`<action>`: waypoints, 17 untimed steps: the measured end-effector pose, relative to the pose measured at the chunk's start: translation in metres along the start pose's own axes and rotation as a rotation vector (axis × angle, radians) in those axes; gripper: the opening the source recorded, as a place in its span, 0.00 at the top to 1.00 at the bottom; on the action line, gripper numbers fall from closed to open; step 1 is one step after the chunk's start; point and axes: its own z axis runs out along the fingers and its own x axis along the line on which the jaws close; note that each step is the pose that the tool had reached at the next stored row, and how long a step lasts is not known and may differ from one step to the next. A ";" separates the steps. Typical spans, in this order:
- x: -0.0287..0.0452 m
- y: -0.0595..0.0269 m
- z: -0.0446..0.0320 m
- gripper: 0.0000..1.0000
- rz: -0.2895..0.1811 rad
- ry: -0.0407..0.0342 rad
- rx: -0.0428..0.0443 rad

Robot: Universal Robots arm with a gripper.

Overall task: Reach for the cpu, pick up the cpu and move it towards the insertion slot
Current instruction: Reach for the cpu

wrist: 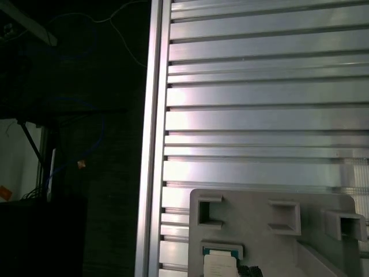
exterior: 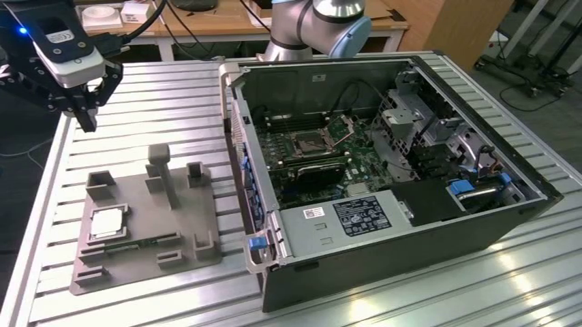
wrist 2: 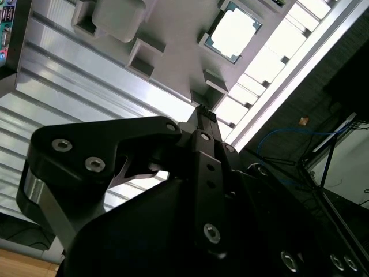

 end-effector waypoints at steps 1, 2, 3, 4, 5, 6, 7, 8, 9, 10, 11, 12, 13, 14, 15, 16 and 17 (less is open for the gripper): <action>0.0002 0.0000 0.0000 0.89 0.000 0.0001 0.0001; 0.0005 0.0000 0.0000 0.89 0.000 0.0001 0.0000; 0.0011 0.0000 0.0000 0.89 0.000 0.0000 0.0000; 0.0019 0.0001 0.0000 0.89 0.000 -0.0001 0.0000; 0.0026 0.0001 0.0000 0.89 0.000 0.0000 0.0000; 0.0036 0.0001 0.0000 0.89 0.000 -0.0001 0.0000; 0.0046 0.0001 0.0000 0.89 0.000 -0.0001 0.0000; 0.0060 0.0001 0.0000 0.89 0.000 0.0000 0.0001; 0.0079 0.0002 -0.0001 0.89 0.000 0.0000 0.0000; 0.0103 0.0002 -0.0001 0.89 0.000 -0.0001 0.0000; 0.0125 0.0002 0.0000 0.89 0.000 -0.0003 0.0000; 0.0140 0.0003 0.0000 0.89 0.000 -0.0004 0.0000; 0.0150 0.0003 0.0001 0.89 0.000 -0.0005 0.0000; 0.0154 0.0003 0.0000 0.89 0.000 -0.0003 0.0001; 0.0154 0.0003 0.0000 0.89 0.000 -0.0004 0.0000; 0.0154 0.0003 0.0000 0.89 0.000 -0.0004 0.0000; 0.0154 0.0003 0.0000 0.89 0.000 -0.0004 0.0001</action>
